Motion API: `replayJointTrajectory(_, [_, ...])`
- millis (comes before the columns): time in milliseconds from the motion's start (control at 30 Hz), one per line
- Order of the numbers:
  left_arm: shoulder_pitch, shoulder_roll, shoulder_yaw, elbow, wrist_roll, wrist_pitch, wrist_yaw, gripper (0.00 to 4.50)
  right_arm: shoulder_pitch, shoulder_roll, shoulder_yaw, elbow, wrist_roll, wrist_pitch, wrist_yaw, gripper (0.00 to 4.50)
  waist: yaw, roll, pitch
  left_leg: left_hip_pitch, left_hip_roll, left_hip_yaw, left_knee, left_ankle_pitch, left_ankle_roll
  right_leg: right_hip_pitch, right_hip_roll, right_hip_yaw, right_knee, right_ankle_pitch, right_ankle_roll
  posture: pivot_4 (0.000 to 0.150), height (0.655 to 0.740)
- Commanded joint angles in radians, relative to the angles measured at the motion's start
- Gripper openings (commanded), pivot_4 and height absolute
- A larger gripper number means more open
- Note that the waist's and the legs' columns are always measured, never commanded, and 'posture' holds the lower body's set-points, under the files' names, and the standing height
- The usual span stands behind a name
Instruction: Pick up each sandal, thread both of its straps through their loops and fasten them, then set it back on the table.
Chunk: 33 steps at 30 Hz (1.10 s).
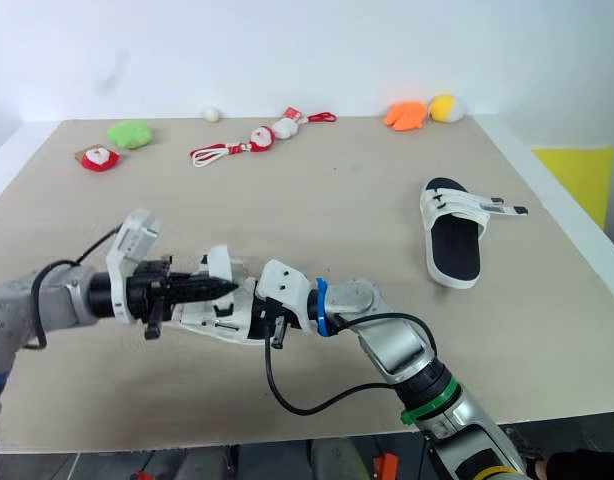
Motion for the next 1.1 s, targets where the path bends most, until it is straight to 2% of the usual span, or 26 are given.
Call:
replayJointTrajectory(33, [-0.049,0.018,-0.05,0.107,0.091,-0.017,-0.112,0.04,0.019,0.001,0.041,0.04,-0.03,0.022,-0.005,0.0,-0.004,0.0,0.0,0.0,0.0,0.0,0.0,0.0,0.0,0.0,0.0,0.0,0.0,0.0,0.0,0.15,0.74])
replayJointTrajectory(133, [-0.091,0.013,-0.114,0.198,0.169,-0.033,-0.208,0.04,0.019,0.006,0.04,0.043,-0.032,0.02,-0.01,0.0,-0.006,0.0,0.0,0.0,0.0,0.0,-0.001,0.0,0.0,-0.001,0.001,0.0,0.0,0.0,-0.001,0.15,0.74])
replayJointTrajectory(267, [-0.159,-0.014,-0.152,0.277,0.203,-0.012,-0.305,0.04,0.021,0.011,0.036,0.043,-0.036,0.018,-0.022,0.0,-0.007,0.0,0.0,-0.001,0.001,-0.001,-0.001,0.0,0.0,0.0,0.001,0.0,0.0,0.0,0.0,0.15,0.74])
replayJointTrajectory(500, [-0.162,-0.006,-0.187,0.274,0.265,0.0,-0.392,0.04,0.032,0.013,0.026,0.031,-0.038,0.029,-0.036,0.0,-0.013,0.0,0.0,0.0,0.001,-0.001,-0.001,0.0,0.0,-0.001,0.002,0.0,0.0,0.0,0.0,0.15,0.74])
replayJointTrajectory(1100, [-0.061,-0.027,-0.156,0.157,0.318,-0.023,-0.343,0.04,0.027,0.018,0.033,0.04,-0.039,0.018,-0.033,0.0,-0.017,0.0,0.0,0.0,0.001,-0.001,-0.001,0.0,0.0,0.0,0.002,0.0,0.0,0.0,0.0,0.15,0.74])
